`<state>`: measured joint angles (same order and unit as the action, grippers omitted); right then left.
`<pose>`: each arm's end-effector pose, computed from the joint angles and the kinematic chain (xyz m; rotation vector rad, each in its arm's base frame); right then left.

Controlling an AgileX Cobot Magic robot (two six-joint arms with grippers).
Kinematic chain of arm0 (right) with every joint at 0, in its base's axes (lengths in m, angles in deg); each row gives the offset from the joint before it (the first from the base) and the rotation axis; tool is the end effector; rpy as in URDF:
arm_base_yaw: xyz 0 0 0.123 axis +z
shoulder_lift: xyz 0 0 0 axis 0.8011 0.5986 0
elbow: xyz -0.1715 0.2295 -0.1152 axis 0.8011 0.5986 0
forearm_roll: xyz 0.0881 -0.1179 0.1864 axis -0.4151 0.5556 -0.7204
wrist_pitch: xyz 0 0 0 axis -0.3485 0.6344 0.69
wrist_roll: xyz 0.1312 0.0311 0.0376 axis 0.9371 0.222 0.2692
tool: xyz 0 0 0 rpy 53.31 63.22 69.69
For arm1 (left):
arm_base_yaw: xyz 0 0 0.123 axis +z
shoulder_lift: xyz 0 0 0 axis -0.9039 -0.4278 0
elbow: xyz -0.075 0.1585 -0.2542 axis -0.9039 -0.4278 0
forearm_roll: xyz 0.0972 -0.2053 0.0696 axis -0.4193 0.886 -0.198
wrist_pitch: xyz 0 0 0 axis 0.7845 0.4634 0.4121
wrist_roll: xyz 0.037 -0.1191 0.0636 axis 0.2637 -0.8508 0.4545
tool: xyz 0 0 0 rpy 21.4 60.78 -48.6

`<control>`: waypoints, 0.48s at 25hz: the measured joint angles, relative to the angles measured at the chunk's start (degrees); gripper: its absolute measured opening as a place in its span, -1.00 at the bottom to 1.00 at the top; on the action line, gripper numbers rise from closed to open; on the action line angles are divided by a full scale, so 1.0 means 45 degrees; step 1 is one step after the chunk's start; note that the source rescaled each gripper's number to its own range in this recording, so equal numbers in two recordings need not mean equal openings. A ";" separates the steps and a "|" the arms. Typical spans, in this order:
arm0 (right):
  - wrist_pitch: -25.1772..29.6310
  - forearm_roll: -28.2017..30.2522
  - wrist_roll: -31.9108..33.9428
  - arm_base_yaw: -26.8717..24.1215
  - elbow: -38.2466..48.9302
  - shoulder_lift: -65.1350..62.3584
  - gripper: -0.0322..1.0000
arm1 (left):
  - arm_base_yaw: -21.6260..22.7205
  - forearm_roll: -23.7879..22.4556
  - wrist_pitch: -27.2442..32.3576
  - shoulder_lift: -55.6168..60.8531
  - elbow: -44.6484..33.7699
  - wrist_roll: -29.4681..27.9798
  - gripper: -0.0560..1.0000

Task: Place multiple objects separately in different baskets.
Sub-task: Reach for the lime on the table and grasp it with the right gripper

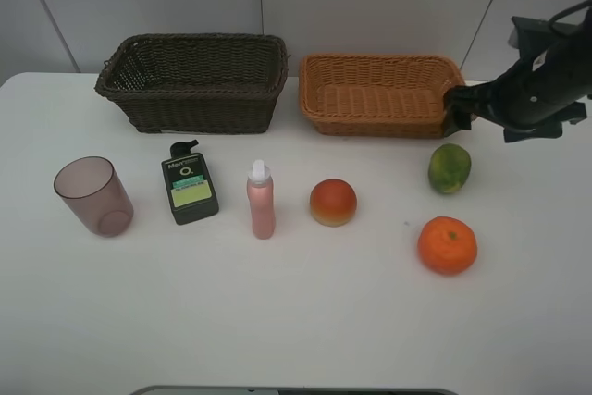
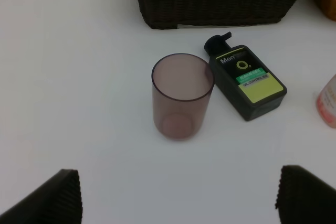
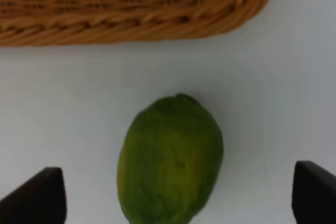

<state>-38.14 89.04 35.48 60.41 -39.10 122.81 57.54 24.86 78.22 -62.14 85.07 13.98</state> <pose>0.3234 0.0358 0.1767 0.0160 2.6530 0.0377 0.0007 0.0000 0.2493 0.0903 2.0327 -0.1009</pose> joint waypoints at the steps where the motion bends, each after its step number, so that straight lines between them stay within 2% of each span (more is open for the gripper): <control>1: -0.0233 -0.0034 0.0012 0.0026 0.0000 0.0200 0.85 | 0.0000 0.0000 0.0000 0.0000 0.0000 0.0000 0.92; 6: -0.1276 -0.0077 0.0239 0.0025 -0.0010 0.0946 0.85 | 0.0000 0.0000 0.0000 0.0000 0.0000 0.0000 0.92; 12: -0.1717 0.0255 0.0239 0.0025 -0.0010 0.1730 0.85 | 0.0000 0.0000 0.0000 0.0000 0.0000 0.0000 0.92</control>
<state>-45.87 90.18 36.56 60.52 -39.14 130.60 57.54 24.86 78.22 -62.14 85.07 13.98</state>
